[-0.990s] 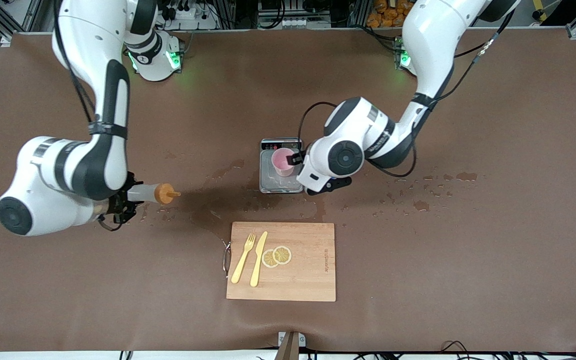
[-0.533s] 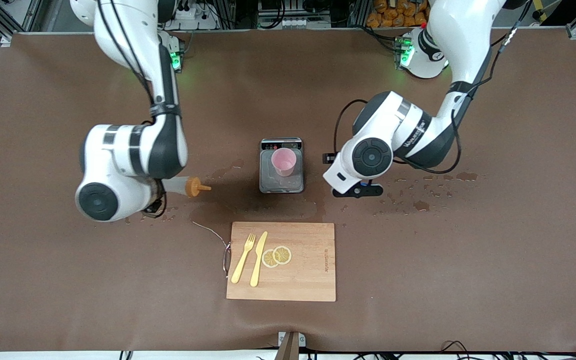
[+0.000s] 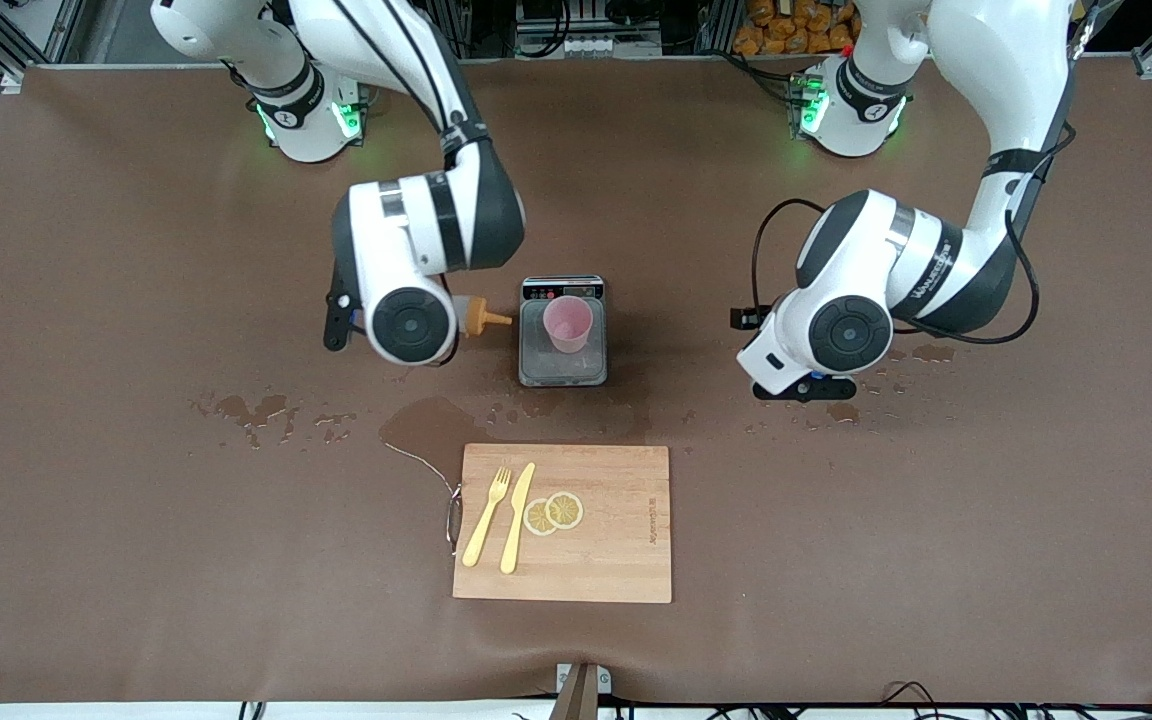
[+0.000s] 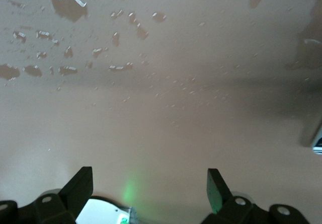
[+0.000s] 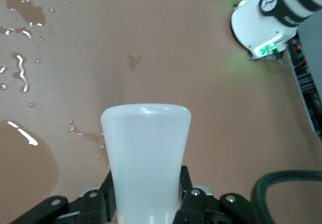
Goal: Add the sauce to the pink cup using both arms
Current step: 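Tilt the bottle over the cup while the left gripper releases and withdraws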
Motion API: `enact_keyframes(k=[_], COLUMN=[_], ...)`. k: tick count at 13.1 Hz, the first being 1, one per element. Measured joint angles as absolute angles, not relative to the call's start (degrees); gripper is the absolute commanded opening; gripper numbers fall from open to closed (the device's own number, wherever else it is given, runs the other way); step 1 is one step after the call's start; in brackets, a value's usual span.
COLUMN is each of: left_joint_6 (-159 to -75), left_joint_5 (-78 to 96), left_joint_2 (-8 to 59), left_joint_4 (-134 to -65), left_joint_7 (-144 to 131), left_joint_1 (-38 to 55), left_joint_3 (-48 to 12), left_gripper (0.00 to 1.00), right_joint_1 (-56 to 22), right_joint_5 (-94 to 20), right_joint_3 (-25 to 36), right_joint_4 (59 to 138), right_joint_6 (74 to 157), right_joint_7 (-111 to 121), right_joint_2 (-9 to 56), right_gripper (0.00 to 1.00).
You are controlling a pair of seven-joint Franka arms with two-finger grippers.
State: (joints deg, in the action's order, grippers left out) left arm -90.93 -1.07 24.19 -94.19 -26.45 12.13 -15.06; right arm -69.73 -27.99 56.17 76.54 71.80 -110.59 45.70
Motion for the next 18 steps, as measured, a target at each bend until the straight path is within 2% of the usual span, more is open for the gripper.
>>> enact_keyframes(k=[5, 8, 10, 14, 18], left_joint_6=[-95.44, -96.04, -95.83, -89.04, -87.84], left_joint_5=[-1.13, -1.14, -1.15, -1.15, -1.15], left_joint_2=[12.16, 6.37, 4.37, 4.05, 2.52], left_joint_4=[-110.63, -115.74, -114.60, -104.24, -101.08], left_joint_7=[-24.94, -22.80, -18.72, -12.88, -12.49], left_joint_1=[9.24, 6.54, 2.76, -5.97, -7.06], left_joint_3=[-15.26, -15.28, -15.15, -14.80, -14.81], left_gripper=[1.00, 1.00, 1.00, 1.00, 1.00], right_joint_1=[-72.14, -72.15, -72.25, -72.29, -72.82], right_joint_5=[-26.26, -25.59, -25.53, -25.32, -23.24], right_joint_3=[56.26, 56.28, 56.24, 56.21, 56.01], right_joint_4=[76.62, 76.91, 76.91, 76.92, 77.00], right_joint_6=[69.50, 69.35, 69.34, 69.33, 69.27], right_joint_7=[-115.13, -115.65, -115.79, -115.96, -116.02], right_joint_2=[45.71, 45.72, 45.74, 45.75, 45.94], right_gripper=[0.46, 0.39, 0.35, 0.34, 0.33])
